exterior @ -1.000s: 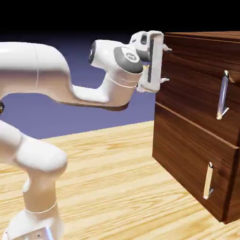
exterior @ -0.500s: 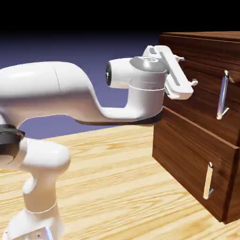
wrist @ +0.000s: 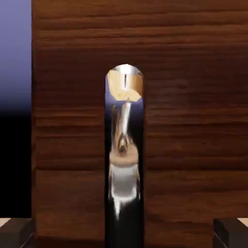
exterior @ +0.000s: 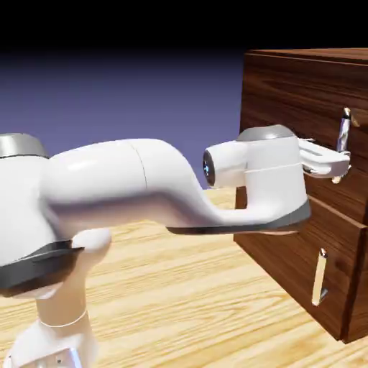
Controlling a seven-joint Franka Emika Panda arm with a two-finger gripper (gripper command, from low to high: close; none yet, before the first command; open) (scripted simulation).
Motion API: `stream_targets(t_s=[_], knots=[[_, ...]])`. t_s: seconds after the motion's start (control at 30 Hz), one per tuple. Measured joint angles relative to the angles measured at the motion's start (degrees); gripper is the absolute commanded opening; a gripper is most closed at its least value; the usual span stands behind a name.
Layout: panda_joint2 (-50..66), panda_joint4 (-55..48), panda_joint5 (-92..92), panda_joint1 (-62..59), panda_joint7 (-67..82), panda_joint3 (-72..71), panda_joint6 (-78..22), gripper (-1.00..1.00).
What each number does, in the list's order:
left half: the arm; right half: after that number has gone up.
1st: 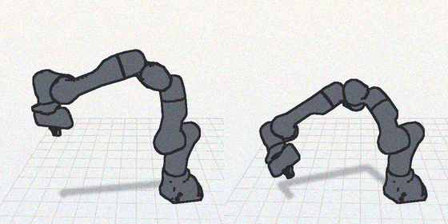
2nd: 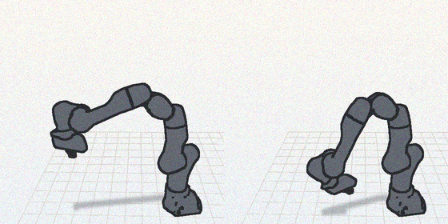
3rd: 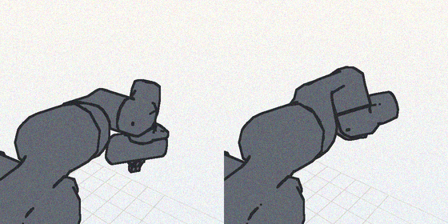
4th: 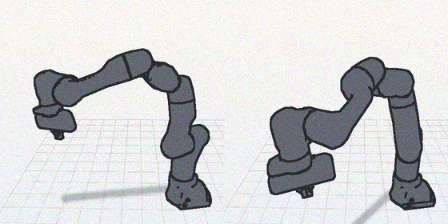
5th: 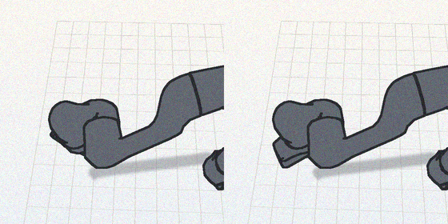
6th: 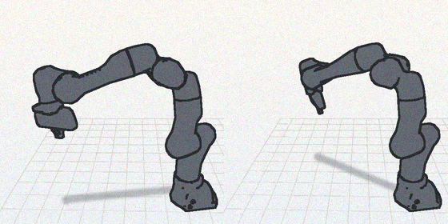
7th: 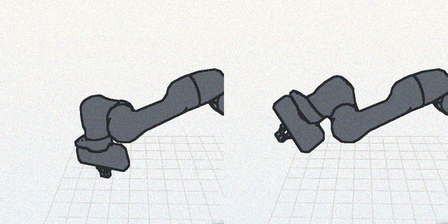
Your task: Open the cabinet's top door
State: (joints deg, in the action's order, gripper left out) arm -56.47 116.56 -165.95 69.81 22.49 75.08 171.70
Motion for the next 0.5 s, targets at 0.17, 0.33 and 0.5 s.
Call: stream_targets(t_s=[0.17, 0.33, 0.5], knots=[[1.03, -5.0, -0.05, 6.19, 0.22, 3.47, -0.26, -1.0], [4.69, 3.95, -0.03, -4.2, -5.27, -2.72, -5.31, -1.0], [8.84, 10.78, -0.05, -14.58, -11.82, -9.87, -8.51, -1.0]])
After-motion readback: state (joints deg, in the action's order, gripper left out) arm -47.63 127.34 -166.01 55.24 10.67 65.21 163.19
